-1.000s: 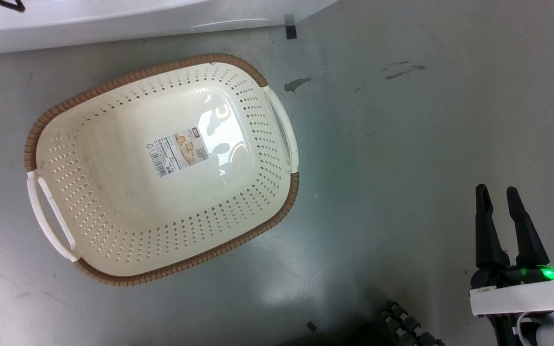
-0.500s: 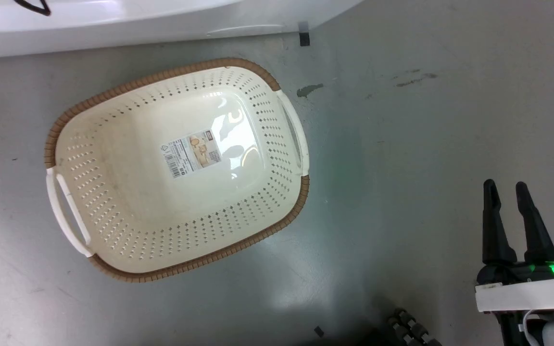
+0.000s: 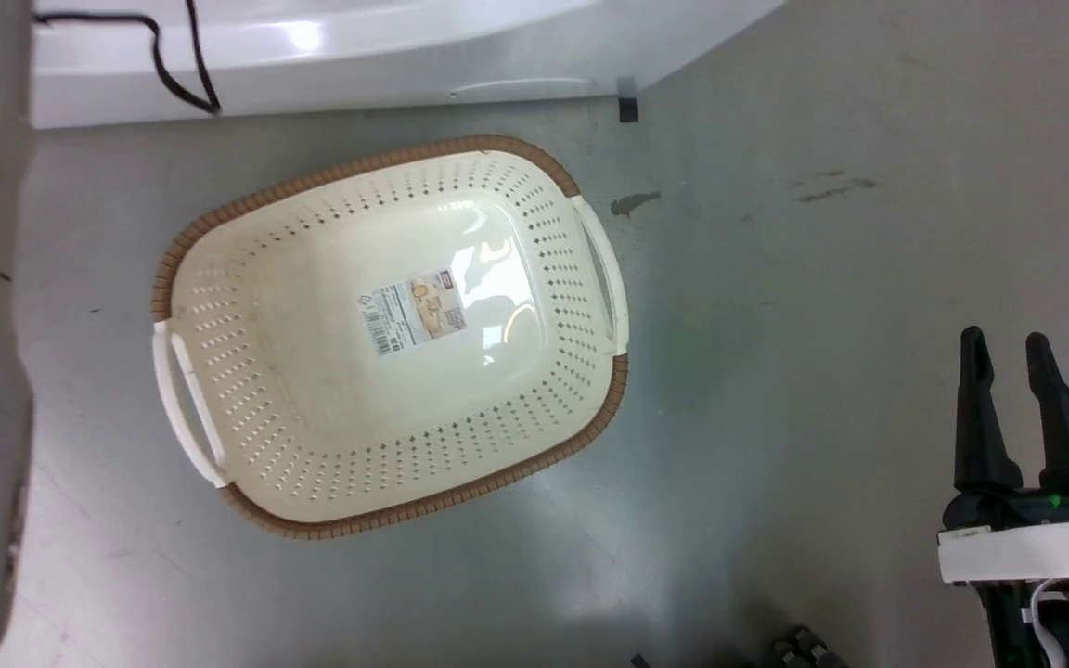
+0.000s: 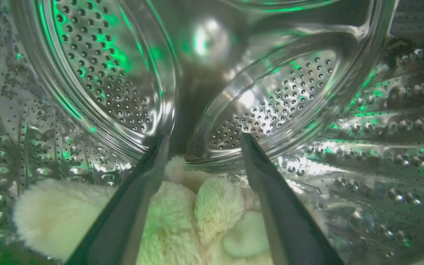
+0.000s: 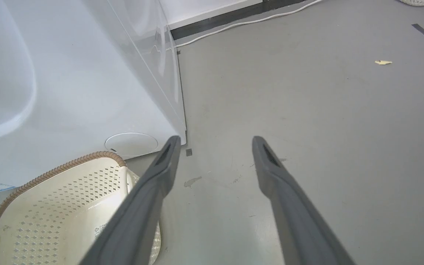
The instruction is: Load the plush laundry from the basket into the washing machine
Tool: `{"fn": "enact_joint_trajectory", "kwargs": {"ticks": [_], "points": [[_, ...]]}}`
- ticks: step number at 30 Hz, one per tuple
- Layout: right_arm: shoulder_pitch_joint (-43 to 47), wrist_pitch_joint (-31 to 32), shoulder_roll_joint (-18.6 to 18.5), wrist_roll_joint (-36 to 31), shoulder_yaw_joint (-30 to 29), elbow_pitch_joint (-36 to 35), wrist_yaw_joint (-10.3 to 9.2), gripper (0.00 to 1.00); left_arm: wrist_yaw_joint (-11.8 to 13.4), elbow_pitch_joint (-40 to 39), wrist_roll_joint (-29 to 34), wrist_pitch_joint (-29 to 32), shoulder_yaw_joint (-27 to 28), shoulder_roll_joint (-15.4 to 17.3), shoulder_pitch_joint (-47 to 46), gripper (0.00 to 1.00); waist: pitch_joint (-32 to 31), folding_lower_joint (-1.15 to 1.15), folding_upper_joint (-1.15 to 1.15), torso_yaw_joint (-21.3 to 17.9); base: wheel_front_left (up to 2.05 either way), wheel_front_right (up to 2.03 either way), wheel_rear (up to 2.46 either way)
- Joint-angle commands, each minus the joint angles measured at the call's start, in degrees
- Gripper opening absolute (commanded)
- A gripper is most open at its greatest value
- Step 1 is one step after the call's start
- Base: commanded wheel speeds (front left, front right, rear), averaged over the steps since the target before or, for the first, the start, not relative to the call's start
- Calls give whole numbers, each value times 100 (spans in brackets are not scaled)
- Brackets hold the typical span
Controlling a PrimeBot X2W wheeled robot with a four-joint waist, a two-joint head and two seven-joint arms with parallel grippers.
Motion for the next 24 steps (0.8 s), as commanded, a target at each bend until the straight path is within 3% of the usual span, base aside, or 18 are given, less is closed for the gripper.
{"fn": "enact_joint_trajectory", "kwargs": {"ticks": [1, 24], "points": [[-127, 8, -9, -27, -11, -10, 3, 100, -12, 4, -21, -31, -20, -23, 109, 100, -54, 0, 0, 45, 0, 0, 0], [-254, 205, -9, -275, -160, 183, 3, 100, 185, -967, -184, -37, 338, -519, 2309, 100, -1334, 0, 0, 546, 0, 0, 0]]}}
